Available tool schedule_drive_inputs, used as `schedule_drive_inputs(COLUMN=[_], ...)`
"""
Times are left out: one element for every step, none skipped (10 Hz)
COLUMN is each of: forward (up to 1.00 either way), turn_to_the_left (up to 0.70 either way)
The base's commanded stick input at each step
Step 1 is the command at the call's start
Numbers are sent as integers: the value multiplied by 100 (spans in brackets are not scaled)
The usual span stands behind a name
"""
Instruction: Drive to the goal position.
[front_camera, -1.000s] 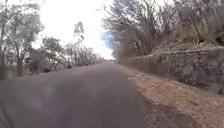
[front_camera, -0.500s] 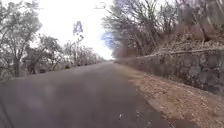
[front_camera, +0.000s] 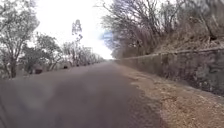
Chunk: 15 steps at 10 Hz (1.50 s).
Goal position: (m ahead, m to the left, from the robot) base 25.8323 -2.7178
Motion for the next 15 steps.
schedule_drive_inputs(forward=[70,70,70,70,70,70,70,70,70,70,70,70,70,70,70], turn_to_the_left=[0,0,0,0,0,0,0,0,0,0,0,0,0,0,0])
